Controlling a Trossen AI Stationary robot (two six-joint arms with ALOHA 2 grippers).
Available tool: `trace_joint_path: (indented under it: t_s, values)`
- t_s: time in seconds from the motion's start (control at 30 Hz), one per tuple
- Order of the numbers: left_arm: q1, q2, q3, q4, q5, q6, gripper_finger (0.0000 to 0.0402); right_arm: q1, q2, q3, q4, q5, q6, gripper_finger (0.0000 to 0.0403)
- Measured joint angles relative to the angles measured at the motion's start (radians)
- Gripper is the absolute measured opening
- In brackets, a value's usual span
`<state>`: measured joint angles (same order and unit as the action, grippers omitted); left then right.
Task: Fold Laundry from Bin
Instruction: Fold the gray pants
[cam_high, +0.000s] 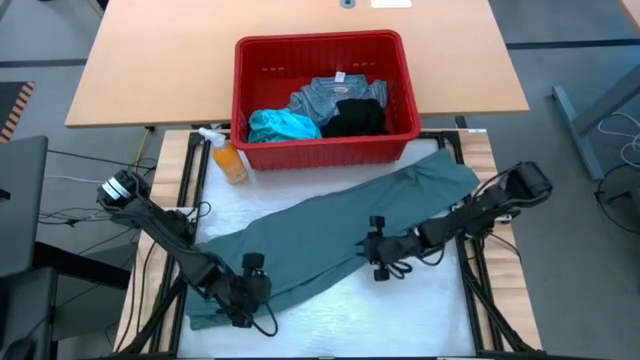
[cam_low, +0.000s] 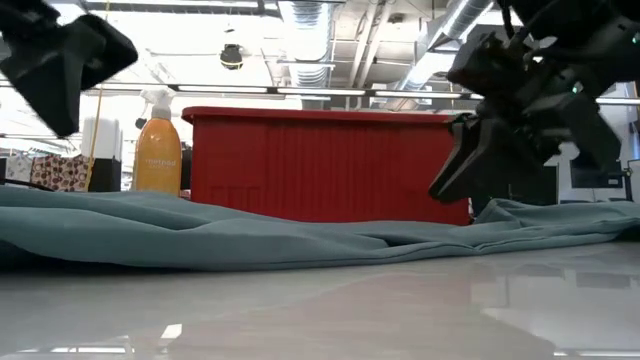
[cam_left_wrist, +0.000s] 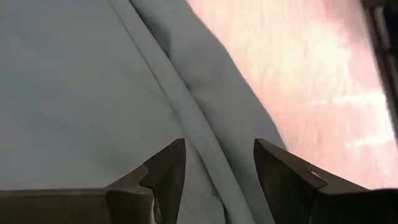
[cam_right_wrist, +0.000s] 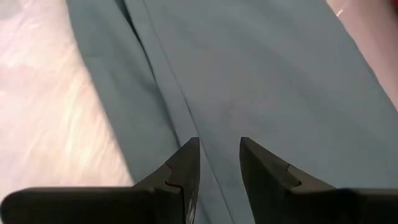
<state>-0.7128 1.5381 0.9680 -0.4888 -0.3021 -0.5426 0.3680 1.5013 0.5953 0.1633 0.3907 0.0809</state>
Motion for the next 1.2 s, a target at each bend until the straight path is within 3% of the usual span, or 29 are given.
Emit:
trace_joint_path:
  t_s: [0.33, 0.63, 0.8, 1.07, 1.2]
  values:
    - [0.004, 0.114, 0.0, 0.032, 0.022, -0.005, 0.018, 0.006, 0.096, 0.0, 0.076, 0.008, -0.002, 0.0136]
    - [0.008, 0.133, 0.0, 0.03, 0.009, -0.007, 0.0173, 0.011, 0.157, 0.0, 0.1, 0.001, -0.01, 0.0136]
    - [0.008, 0.133, 0.0, 0.023, 0.056, -0.001, 0.0124, 0.011, 0.174, 0.001, 0.115, 0.008, -0.002, 0.0129]
    - [0.008, 0.133, 0.0, -0.034, 0.07, -0.001, 0.0016, 0.011, 0.161, 0.001, 0.099, 0.004, -0.003, 0.0071]
    - [0.008, 0.133, 0.0, -0.043, 0.079, 0.0, 0.0003, 0.011, 0.16, 0.001, 0.08, 0.002, -0.003, 0.0045]
